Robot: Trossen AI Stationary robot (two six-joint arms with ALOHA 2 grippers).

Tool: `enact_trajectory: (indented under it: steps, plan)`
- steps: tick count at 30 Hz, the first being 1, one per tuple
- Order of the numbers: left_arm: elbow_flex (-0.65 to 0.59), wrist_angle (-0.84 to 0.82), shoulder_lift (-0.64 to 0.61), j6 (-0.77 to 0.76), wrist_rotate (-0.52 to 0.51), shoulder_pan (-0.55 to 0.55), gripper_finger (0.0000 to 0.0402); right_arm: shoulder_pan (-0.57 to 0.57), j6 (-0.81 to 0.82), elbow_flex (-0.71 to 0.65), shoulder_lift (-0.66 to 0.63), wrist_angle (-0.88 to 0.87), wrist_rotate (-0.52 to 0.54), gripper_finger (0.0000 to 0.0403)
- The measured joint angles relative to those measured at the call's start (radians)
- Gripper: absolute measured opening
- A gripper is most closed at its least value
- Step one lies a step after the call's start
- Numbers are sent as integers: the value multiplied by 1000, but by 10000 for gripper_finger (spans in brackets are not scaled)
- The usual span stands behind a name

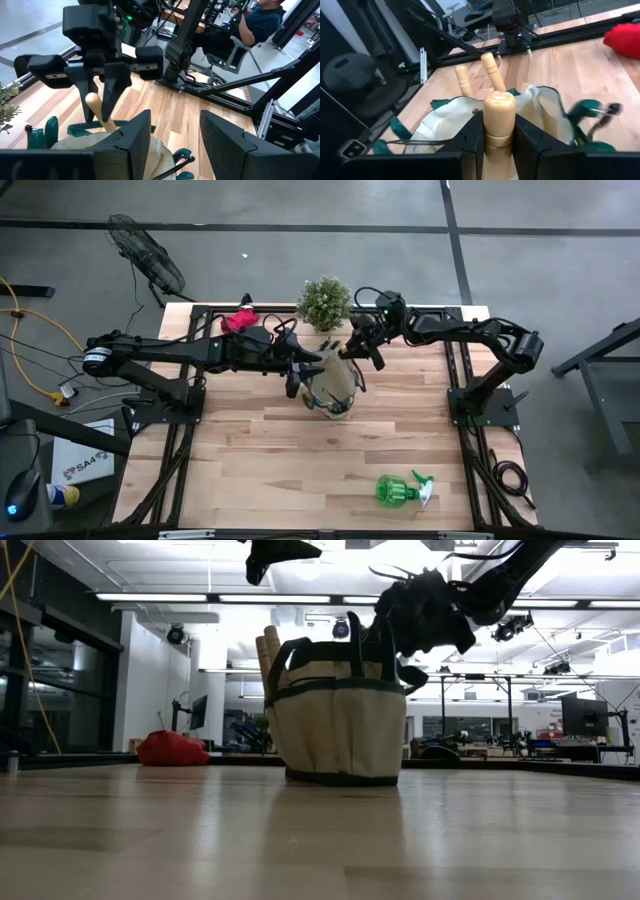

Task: Pick & Place Garden tools in Gardening bag
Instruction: Put the brown hand rake into the brown gardening bag

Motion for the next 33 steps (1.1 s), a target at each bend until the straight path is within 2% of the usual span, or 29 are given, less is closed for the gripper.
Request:
enact_trajectory:
  steps: [8,16,21,28,33]
  plan:
    - [0,0,0,1,1,0,167,49,-10,0,0,2,135,60]
    - [0,0,0,1,1,0,167,59,68,0,0,115,32,60]
    - [0,0,0,1,19,0,167,59,92,0,0,136,6,60]
    - [0,0,0,1,19,0,167,70,92,0,0,129,67,61]
    - [0,0,0,1,19,0,167,70,91,0,0,126,82,77]
